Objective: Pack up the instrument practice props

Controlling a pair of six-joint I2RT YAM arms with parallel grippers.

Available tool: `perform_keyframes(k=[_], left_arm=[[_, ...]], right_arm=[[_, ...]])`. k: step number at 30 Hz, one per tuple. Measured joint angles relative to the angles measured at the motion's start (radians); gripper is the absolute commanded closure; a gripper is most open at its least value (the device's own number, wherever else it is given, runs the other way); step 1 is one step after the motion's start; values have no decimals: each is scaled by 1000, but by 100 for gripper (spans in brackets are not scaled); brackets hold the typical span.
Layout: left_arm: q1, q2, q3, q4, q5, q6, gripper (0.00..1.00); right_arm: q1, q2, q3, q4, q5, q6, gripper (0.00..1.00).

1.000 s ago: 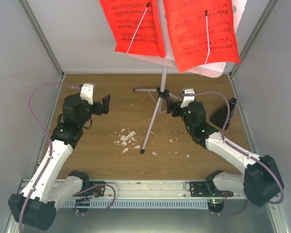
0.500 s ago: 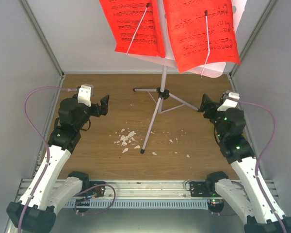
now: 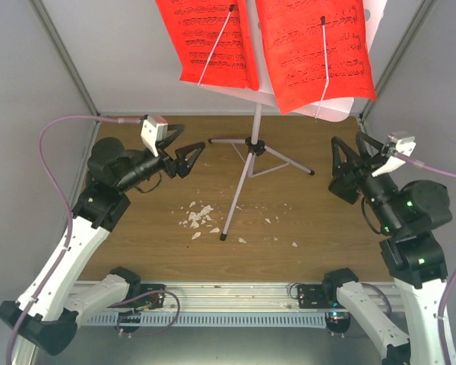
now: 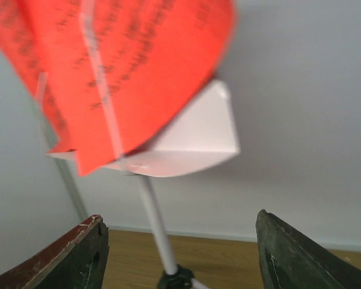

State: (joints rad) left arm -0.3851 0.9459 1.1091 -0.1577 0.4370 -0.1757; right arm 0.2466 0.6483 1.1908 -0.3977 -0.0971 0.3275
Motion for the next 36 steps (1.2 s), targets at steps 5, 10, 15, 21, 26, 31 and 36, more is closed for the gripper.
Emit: perform_keyframes(k=[5, 10, 15, 21, 26, 31, 36], left_arm=[[-102, 95, 138, 69, 69, -73, 13], [-210, 204, 241, 92, 79, -130, 13], [-255, 307, 357, 95, 94, -173, 13], [-257, 438, 545, 85, 108, -200, 15], [-259, 537, 696, 73, 114, -202, 17], [-259, 624, 803, 50, 84, -198, 25], [-260, 713, 913, 21, 78, -195, 31]], right_arm=[[0, -15, 63, -4, -189, -10, 32], [0, 13, 111, 11, -323, -8, 37], [0, 100, 172, 66, -362, 18, 39], [0, 213, 235, 123, -352, 34, 44], [0, 275, 278, 155, -315, 36, 46], [0, 301, 304, 195, -293, 21, 50], [0, 342, 343, 232, -293, 1, 54]])
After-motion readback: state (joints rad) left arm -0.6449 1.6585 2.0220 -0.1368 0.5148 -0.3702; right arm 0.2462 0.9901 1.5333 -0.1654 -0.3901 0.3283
